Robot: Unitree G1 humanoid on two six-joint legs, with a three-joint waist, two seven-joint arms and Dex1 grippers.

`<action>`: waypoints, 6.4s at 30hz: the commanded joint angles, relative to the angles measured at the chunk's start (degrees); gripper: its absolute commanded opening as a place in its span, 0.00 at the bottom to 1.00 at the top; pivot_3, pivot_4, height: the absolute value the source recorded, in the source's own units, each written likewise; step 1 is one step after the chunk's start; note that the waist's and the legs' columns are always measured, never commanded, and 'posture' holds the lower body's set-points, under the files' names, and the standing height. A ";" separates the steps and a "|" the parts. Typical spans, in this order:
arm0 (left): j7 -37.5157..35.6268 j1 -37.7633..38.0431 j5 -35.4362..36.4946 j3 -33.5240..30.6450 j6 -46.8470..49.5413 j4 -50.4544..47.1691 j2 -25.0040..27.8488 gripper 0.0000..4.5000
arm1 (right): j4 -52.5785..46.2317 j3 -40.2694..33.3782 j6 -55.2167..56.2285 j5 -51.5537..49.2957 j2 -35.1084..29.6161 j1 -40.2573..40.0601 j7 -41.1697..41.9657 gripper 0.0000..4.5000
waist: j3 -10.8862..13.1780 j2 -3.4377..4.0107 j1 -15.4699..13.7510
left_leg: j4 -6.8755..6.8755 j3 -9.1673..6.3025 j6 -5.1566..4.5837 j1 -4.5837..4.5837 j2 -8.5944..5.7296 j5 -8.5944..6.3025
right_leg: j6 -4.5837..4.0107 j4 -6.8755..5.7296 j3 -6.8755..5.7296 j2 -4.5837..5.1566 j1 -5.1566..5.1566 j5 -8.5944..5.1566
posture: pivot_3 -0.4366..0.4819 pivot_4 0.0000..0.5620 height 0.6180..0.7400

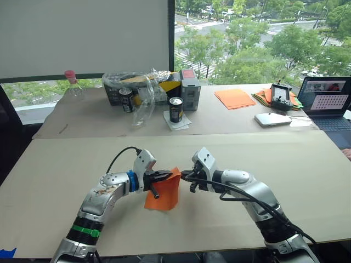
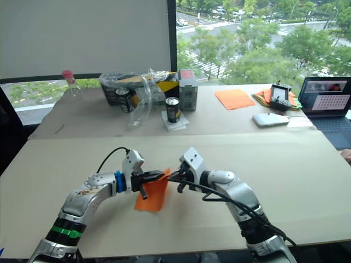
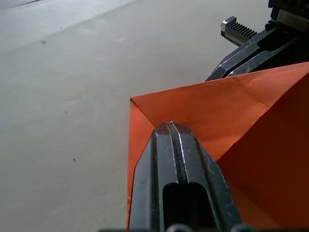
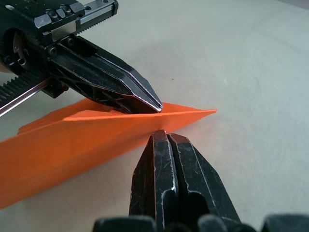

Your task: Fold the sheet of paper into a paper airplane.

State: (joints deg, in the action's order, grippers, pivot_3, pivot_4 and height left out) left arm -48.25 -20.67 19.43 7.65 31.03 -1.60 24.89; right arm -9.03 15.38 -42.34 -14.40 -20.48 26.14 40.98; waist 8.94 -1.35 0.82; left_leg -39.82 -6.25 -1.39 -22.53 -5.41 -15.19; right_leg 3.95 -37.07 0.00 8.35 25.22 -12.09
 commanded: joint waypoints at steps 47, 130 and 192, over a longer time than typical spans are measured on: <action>0.05 0.64 8.99 -11.51 4.07 -5.37 5.18 0.00 | 12.68 5.14 8.06 3.95 4.54 1.12 3.77 0.00 | 0.01 0.03 -0.12 | 0.03 -0.01 0.02 0.13 0.02 -0.01 | 0.00 -0.02 0.00 -0.02 -0.05 0.00 | 0.48 0.27 0.63; -7.53 6.36 -4.66 5.83 -2.25 -4.07 9.03 0.00 | -0.07 17.48 22.50 16.01 -0.71 -13.09 9.99 0.00 | -0.06 0.12 0.18 | 0.14 0.13 -0.01 0.71 0.13 -0.13 | 0.08 0.04 0.12 -0.11 -0.53 -0.07 | 0.48 0.27 0.63; -5.96 5.13 -5.39 4.15 -4.20 -2.61 9.51 0.00 | 14.16 7.71 29.29 13.61 0.56 -1.53 5.73 0.00 | -0.03 0.15 -0.11 | 0.53 0.13 0.15 1.37 0.46 -0.17 | -0.13 0.38 0.51 -0.75 -0.92 0.03 | 0.48 0.27 0.63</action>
State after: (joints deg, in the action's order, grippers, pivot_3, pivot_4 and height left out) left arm -54.45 -16.44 14.88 11.36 26.41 -3.65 34.12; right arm 3.80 24.28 -12.04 -1.64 -19.32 23.96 47.26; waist 8.91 -1.21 0.71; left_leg -39.29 -6.12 -1.24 -21.16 -4.95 -15.36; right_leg 3.82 -36.68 0.52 7.60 24.30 -12.06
